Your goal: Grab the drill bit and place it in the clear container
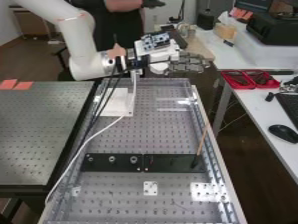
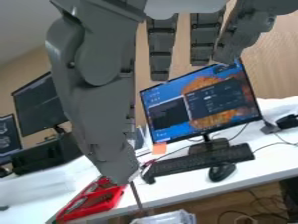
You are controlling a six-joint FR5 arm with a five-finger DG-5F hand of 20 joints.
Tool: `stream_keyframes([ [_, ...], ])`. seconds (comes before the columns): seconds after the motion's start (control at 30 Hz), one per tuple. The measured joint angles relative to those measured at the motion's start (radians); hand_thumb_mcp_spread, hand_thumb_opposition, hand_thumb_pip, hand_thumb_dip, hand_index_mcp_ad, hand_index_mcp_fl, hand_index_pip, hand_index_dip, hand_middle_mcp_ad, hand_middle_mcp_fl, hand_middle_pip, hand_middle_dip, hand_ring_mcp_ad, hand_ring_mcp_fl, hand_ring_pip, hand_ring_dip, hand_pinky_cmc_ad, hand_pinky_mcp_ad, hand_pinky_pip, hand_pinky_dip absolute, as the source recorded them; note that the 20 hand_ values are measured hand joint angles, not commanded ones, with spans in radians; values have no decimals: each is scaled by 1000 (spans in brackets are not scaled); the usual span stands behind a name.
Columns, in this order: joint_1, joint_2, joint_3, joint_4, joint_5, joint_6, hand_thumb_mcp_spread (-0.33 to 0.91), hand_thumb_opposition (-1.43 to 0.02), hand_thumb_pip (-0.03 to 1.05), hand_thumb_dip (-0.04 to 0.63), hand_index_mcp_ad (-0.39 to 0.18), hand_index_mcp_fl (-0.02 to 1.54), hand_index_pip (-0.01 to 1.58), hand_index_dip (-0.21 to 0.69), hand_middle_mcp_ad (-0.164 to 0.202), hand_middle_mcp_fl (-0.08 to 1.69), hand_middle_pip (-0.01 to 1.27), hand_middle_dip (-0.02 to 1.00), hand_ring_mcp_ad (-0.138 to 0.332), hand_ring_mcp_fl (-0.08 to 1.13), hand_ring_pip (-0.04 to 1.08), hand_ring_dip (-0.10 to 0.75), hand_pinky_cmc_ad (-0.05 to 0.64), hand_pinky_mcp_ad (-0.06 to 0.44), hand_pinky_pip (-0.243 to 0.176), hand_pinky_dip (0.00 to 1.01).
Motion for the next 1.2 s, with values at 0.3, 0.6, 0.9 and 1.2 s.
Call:
stream_keyframes([
  [0.3, 25, -52, 28, -37, -8, 10, 700, -1045, 382, 316, -141, 1033, 763, 332, 59, 204, 157, 126, 201, 61, 105, 0, 278, 168, -89, 169],
  [0.6, 29, -130, 72, -98, 25, 11, 700, -1045, 382, 316, -141, 1033, 766, 332, 59, 206, 157, 127, 201, 63, 101, 9, 278, 168, -89, 169],
  [0.9, 33, -162, 87, -127, 47, 13, 700, -1045, 382, 316, -141, 1033, 763, 332, 59, 206, 157, 133, 201, 63, 101, 10, 278, 168, -89, 169],
  [1.2, 36, -159, 87, -121, 49, 17, 700, -1045, 382, 316, -141, 1033, 766, 328, 59, 206, 155, 133, 197, 63, 101, 10, 278, 168, -91, 169],
])
